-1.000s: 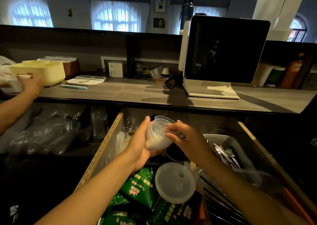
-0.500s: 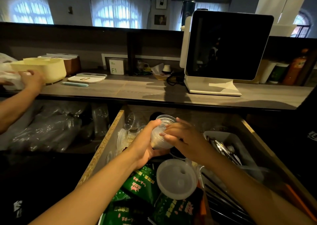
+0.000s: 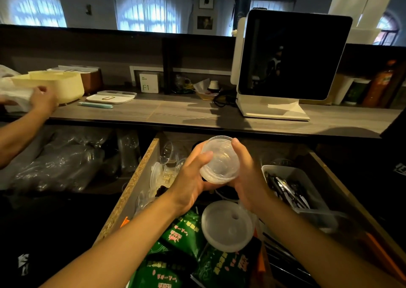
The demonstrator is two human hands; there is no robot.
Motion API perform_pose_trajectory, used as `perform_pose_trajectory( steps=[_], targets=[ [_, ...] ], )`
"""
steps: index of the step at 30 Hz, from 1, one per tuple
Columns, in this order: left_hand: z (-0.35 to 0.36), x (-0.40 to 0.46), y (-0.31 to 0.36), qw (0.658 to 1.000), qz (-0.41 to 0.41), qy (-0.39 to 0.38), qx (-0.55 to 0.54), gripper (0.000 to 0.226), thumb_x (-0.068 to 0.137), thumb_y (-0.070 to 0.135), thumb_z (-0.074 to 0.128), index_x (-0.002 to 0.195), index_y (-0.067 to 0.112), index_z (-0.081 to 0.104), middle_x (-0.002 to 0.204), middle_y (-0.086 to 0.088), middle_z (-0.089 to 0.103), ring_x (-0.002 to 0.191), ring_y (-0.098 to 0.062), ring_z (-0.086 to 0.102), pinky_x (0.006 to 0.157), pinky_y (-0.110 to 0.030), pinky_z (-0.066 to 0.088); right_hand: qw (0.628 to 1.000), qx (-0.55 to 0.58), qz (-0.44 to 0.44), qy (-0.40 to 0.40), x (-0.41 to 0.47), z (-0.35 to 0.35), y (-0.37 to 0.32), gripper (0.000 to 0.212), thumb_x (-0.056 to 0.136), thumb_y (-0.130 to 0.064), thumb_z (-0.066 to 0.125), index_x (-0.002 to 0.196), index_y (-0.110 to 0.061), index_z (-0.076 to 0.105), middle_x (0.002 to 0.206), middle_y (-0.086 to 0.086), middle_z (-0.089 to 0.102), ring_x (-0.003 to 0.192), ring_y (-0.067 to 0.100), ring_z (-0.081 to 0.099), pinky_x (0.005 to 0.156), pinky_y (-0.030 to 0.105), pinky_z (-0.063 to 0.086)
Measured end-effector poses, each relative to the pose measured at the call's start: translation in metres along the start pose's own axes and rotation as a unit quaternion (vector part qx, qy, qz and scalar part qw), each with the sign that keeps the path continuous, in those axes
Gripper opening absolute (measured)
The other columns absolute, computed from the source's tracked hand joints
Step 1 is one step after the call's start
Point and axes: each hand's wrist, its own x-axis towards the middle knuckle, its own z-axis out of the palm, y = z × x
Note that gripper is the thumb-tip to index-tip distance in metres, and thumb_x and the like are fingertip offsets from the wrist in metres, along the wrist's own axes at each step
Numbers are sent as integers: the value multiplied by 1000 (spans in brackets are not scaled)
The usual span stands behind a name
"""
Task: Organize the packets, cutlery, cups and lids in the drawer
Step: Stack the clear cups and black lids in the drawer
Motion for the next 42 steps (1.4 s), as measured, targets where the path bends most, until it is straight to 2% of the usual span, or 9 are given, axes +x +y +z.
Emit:
perform_pose_trajectory(
  steps=[4,9,13,20,27,31,35,38,42],
  targets=[
    [4,0,-2,1000,21,8,15,65,76,44,72,136,28,54,136,-8,60,123,-29,62,94,-58,54,998,-39,-41,40,0,4,-2,76,68,-66,53,117,-9,63,119,17,64,112,28,62,100,48,49],
    [3,1,-2,999,38,23,25,43,88,36,63,130,33,60,132,-3,62,120,-28,64,89,-56,57,999,-19,-41,12,2,-14,4,32,100,-48,40,103,-26,63,103,0,69,92,13,68,82,35,55],
    [4,1,6,997,27,31,62,34,89,41,55,121,38,65,123,6,67,116,-21,66,88,-56,58,999,33,-11,-5,-3,-7,1,59,98,-50,37,130,-5,57,122,13,65,114,26,62,99,46,49],
    [9,1,35,991,-43,107,73,41,96,51,52,117,21,69,114,-13,72,104,-34,71,81,-58,59,991,-40,-104,73,0,14,5,43,100,-46,41,107,-14,70,105,12,72,99,28,69,94,54,52],
    [-23,-11,62,975,-31,190,111,28,101,43,50,109,24,69,110,-11,70,96,-33,72,71,-56,61,994,-70,-11,-82,10,29,-14,57,98,-57,30,115,-18,68,108,8,73,99,24,70,87,41,57],
    [-64,-15,72,953,-20,295,71,33,100,44,53,119,19,63,120,-14,61,103,-39,65,63,-52,62,983,-165,34,-76,48,42,-14,48,102,-50,36,113,-11,61,112,12,66,100,27,65,87,43,55],
    [-96,-20,70,929,-2,370,20,16,98,44,57,103,30,63,122,-11,55,105,-35,62,70,-51,62,908,-412,20,-76,97,41,5,28,96,-37,59,111,-14,68,112,11,68,96,22,64,88,37,55],
    [-108,-20,57,930,-14,366,-24,21,97,46,57,109,30,62,129,-14,54,105,-37,64,66,-46,62,841,-533,13,-90,125,36,19,39,93,-32,64,126,-10,63,123,7,65,106,20,61,83,25,46],
    [-110,-13,43,935,3,353,0,16,101,41,52,106,32,64,127,-10,55,107,-33,61,63,-43,61,784,-610,30,-112,152,29,41,52,93,-30,65,138,-7,52,134,12,59,119,26,57,86,27,44]
  ],
)
